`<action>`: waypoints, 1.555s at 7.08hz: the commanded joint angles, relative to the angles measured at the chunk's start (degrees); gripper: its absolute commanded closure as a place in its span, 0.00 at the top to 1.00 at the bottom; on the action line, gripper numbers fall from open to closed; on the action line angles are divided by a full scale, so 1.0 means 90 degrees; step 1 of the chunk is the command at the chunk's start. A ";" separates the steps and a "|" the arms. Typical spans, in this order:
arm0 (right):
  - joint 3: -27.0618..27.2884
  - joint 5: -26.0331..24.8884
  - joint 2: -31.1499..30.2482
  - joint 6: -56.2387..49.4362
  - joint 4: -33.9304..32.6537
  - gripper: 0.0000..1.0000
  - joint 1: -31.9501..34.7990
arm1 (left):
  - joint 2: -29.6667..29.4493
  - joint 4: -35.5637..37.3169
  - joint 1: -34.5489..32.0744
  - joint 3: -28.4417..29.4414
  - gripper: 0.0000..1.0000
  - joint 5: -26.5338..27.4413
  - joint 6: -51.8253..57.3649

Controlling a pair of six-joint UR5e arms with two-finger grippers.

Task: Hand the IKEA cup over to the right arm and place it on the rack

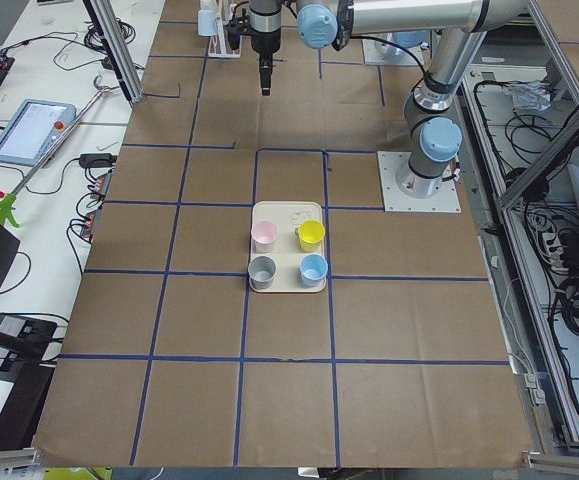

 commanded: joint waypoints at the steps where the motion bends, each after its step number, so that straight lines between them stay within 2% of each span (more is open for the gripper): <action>1: 0.0064 -0.0293 -0.0142 -0.0036 0.0087 1.00 -0.0001 | -0.0038 0.0000 0.0000 0.0037 0.99 -0.0004 0.0000; 3: -0.0238 -0.0384 0.0120 -0.0027 0.0087 1.00 -0.0001 | -0.0028 0.0000 0.0000 0.0047 0.99 -0.0004 -0.0009; 11: -0.0230 -0.0364 0.0181 -0.0007 0.0097 1.00 -0.0001 | -0.0028 0.0000 0.0000 0.0037 0.99 -0.0004 -0.0009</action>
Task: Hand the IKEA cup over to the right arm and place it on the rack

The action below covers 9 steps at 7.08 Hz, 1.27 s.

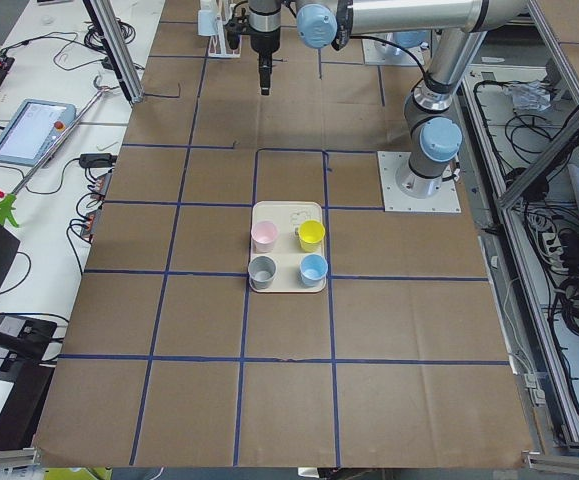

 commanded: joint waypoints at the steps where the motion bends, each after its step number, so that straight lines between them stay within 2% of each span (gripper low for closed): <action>1: -0.0010 -0.0002 0.0036 0.0000 -0.0004 1.00 0.0000 | -0.0056 0.0000 0.0000 0.0060 0.99 -0.0003 -0.0020; 9: -0.0039 0.0007 0.0066 0.0000 -0.0014 1.00 0.0000 | -0.0076 -0.0029 0.0000 0.0099 0.99 -0.0003 -0.0020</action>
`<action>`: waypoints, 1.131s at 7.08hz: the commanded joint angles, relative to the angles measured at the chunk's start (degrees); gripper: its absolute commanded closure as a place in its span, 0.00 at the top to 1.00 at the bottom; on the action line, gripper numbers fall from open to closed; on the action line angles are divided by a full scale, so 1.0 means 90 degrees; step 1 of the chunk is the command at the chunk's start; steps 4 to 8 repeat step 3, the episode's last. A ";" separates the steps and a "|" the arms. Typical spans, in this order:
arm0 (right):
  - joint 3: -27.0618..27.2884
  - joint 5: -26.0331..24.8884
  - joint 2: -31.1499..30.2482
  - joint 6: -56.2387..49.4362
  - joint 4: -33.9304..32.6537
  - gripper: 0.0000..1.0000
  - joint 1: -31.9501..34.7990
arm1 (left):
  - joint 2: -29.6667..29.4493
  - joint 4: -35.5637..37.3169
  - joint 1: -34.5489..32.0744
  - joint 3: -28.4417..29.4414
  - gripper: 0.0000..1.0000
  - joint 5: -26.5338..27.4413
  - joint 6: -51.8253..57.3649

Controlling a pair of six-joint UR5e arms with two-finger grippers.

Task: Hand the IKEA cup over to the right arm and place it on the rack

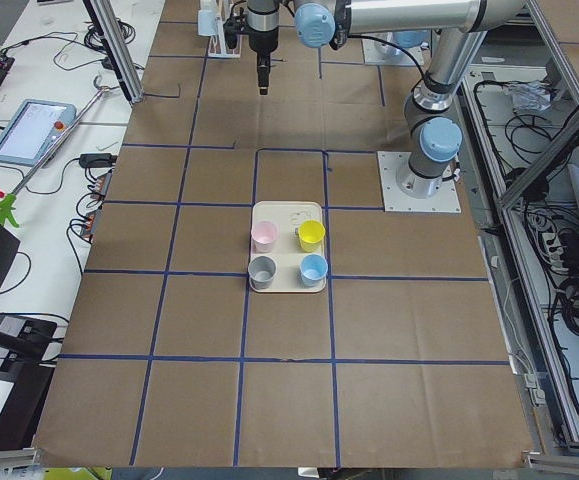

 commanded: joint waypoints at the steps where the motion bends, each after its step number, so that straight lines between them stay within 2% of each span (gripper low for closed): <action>1: -0.0012 0.0001 0.0002 0.0000 -0.0008 1.00 0.0000 | -0.0002 -0.0032 0.0000 0.0024 0.99 0.0000 0.0000; 8: -0.0003 0.0001 0.0002 0.0000 -0.0008 1.00 0.0010 | -0.0021 -0.0032 0.0000 0.0044 0.99 -0.0010 -0.0010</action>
